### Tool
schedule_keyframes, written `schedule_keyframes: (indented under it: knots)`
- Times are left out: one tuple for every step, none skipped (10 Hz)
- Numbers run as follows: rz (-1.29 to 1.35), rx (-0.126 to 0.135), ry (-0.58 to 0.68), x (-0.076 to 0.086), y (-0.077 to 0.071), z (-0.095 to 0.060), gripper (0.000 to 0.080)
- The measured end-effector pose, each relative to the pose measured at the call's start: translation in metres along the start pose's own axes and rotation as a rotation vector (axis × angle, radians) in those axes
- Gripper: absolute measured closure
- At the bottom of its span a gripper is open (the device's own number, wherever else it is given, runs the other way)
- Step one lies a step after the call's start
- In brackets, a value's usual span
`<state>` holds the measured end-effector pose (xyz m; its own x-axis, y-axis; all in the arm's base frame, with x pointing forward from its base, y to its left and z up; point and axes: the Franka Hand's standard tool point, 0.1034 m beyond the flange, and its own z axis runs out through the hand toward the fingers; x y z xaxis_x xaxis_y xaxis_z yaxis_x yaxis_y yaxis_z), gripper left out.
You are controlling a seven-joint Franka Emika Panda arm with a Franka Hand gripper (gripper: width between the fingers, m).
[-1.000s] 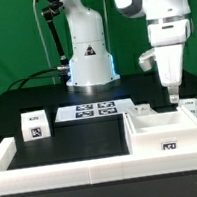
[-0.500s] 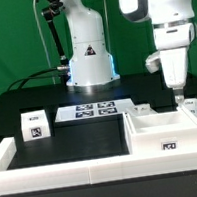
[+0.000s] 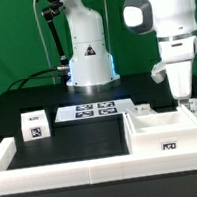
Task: Assemble cabinet
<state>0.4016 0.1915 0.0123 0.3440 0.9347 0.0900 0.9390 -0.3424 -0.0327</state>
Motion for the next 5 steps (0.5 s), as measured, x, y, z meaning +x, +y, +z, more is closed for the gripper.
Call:
schedule_keyframes:
  knots:
    - [-0.001,-0.002,0.005,0.0011,-0.0003,0.0010,0.0002]
    - [-0.002,-0.005,0.009,0.0021,-0.0003,0.0013,0.0002]
    - [-0.002,-0.004,0.009,0.0020,-0.0006,0.0021,0.0090]
    - [-0.001,-0.004,0.009,0.0016,-0.0005,0.0022,0.0225]
    - [-0.001,-0.004,0.009,0.0015,-0.0004,0.0022,0.0225]
